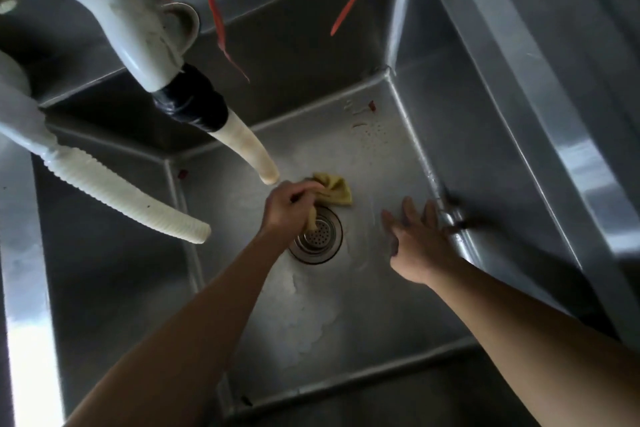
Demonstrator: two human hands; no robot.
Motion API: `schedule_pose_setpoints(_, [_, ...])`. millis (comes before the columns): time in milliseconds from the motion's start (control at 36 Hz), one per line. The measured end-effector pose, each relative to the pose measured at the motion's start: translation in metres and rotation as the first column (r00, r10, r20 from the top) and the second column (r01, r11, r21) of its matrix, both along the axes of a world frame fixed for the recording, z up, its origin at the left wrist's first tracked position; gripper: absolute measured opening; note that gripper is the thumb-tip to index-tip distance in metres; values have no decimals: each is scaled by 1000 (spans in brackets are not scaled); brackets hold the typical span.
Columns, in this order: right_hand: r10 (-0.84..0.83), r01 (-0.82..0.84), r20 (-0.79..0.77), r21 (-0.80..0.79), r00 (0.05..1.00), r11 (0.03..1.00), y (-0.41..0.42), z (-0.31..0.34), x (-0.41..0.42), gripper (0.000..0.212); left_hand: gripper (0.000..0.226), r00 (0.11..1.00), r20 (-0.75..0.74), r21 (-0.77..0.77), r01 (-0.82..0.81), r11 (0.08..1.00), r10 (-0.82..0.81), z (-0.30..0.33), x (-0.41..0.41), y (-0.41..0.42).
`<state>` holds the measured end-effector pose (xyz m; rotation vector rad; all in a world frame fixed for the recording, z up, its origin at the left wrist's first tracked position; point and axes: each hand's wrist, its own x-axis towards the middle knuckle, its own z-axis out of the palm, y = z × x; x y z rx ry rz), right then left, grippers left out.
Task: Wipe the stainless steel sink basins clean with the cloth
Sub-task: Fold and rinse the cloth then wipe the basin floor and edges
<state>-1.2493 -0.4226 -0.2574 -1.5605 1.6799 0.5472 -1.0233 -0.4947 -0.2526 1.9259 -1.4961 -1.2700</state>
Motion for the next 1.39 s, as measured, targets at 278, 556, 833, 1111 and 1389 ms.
schedule_pose_setpoints(278, [51,-52,30,26,998,998,-5,-4,-12,76,45,987,147,68,-81,994,70,-14,-66,-68])
schedule_pose_setpoints(556, [-99,85,149,96,984,992,-7,16,-30,51,41,930,101,174,334,926,-355,-18,-91,19])
schedule_pose_setpoints(833, [-657,706,422,56,624,706,26,69,-4,42,41,963,-161,220,-178,959,216,46,-61,69])
schedule_pose_setpoints(1111, [-974,719,223,669,46,187,64,120,14,14,63,927,-358,353,25,935,110,97,-58,157])
schedule_pose_setpoints(1389, [-699,648,369,271,613,711,83,137,5,30,35,928,24,388,334,859,-371,58,-7,156])
